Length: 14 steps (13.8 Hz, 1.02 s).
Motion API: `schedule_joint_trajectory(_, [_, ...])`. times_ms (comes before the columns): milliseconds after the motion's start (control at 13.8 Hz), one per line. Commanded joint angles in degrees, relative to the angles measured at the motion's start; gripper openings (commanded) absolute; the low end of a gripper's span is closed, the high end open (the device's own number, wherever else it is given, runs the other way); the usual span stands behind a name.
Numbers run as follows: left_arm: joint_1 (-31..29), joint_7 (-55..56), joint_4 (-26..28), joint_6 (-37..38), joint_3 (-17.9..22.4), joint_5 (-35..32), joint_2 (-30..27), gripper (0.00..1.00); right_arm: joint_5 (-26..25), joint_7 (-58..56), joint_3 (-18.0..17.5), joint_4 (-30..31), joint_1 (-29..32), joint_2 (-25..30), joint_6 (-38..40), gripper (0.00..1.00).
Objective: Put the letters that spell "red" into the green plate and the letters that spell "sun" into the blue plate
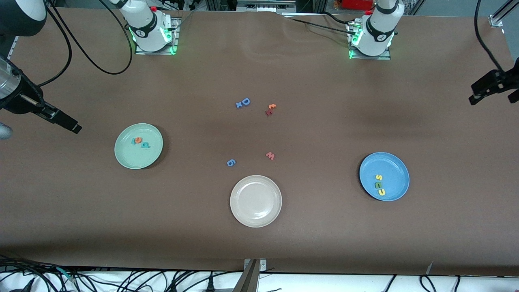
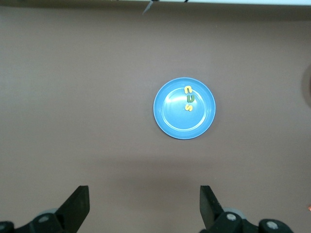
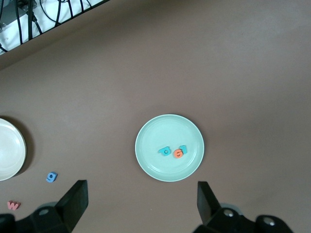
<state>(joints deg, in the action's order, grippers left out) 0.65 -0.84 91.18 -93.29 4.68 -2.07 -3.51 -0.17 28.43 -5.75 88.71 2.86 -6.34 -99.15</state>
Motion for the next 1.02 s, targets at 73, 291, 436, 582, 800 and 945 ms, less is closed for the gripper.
schedule_joint_trajectory(73, [-1.35, -1.79, 1.19, -0.58, -1.95, 1.72, -1.50, 1.00, 1.04, -1.01, 0.04, 2.00, 0.30, 2.03, 0.10, 0.99])
schedule_joint_trajectory(291, [-1.44, -1.79, 1.19, -1.54, -3.28, 2.07, -0.97, 1.00, 1.04, -1.01, 0.04, 2.00, 0.30, 2.03, 0.19, 0.99])
schedule_joint_trajectory(436, [-1.26, -1.79, 1.28, -2.68, -3.45, 1.98, -0.71, 1.00, 1.04, -1.01, 0.04, 2.08, 0.30, 2.03, 0.19, 0.99])
schedule_joint_trajectory(582, [-0.13, -1.79, 1.28, -3.04, -3.45, 2.16, -0.10, 1.00, 1.04, -1.01, 0.04, 2.17, 0.30, 2.12, 0.19, 0.99])
schedule_joint_trajectory(800, [0.49, -1.97, 1.19, -3.04, -3.01, 6.02, 0.87, 1.00, 1.04, -1.01, 0.04, 2.96, 0.30, 2.82, 0.10, 0.99])
schedule_joint_trajectory(945, [0.67, -1.88, 0.93, -2.69, -3.10, 6.03, 2.01, 1.00, 1.04, -1.01, 0.04, 2.96, 0.30, 2.82, 0.10, 0.99])
